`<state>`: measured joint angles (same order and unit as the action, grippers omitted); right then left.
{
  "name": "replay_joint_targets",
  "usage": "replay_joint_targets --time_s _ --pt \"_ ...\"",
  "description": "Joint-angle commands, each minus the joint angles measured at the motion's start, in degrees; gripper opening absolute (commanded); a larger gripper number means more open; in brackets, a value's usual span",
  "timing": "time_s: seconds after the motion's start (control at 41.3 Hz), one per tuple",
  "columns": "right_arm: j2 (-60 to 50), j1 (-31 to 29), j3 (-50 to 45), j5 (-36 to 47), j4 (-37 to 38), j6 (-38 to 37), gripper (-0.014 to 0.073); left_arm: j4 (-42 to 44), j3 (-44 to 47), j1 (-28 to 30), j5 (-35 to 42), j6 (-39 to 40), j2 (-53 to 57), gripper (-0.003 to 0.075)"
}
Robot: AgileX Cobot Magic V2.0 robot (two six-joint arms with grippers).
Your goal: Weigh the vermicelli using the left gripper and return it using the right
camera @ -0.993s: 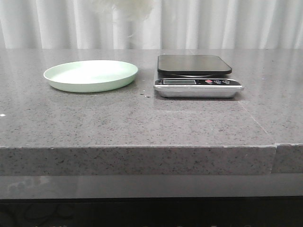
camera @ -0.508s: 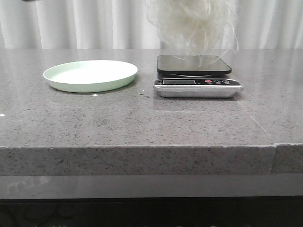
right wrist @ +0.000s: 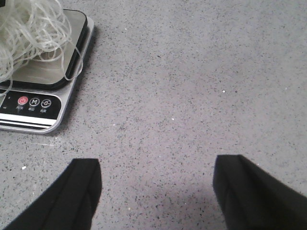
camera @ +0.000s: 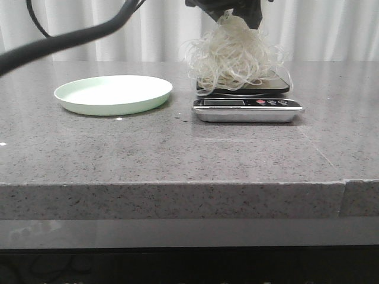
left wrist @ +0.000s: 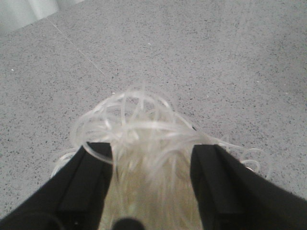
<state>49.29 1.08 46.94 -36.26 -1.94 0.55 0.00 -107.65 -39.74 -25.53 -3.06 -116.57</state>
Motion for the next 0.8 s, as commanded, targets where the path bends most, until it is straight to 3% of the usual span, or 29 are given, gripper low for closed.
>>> replay_joint_targets --time_s 0.0,0.339,0.557,0.775 --pt "-0.1 -0.3 1.8 2.9 0.8 0.1 0.0588 0.0 -2.1 -0.1 1.8 0.1 6.2 0.0472" --pt "-0.1 -0.2 1.8 3.0 -0.3 0.1 0.0588 3.0 -2.1 -0.1 -7.7 0.1 18.9 0.0472" --pt "-0.1 -0.2 1.7 3.0 -0.6 0.1 0.0588 3.0 -1.8 -0.1 -18.1 0.1 27.3 0.0472" --pt "-0.1 1.2 1.6 2.7 -0.6 0.6 0.0588 3.0 6.4 -0.1 -19.1 0.4 36.7 0.0472"
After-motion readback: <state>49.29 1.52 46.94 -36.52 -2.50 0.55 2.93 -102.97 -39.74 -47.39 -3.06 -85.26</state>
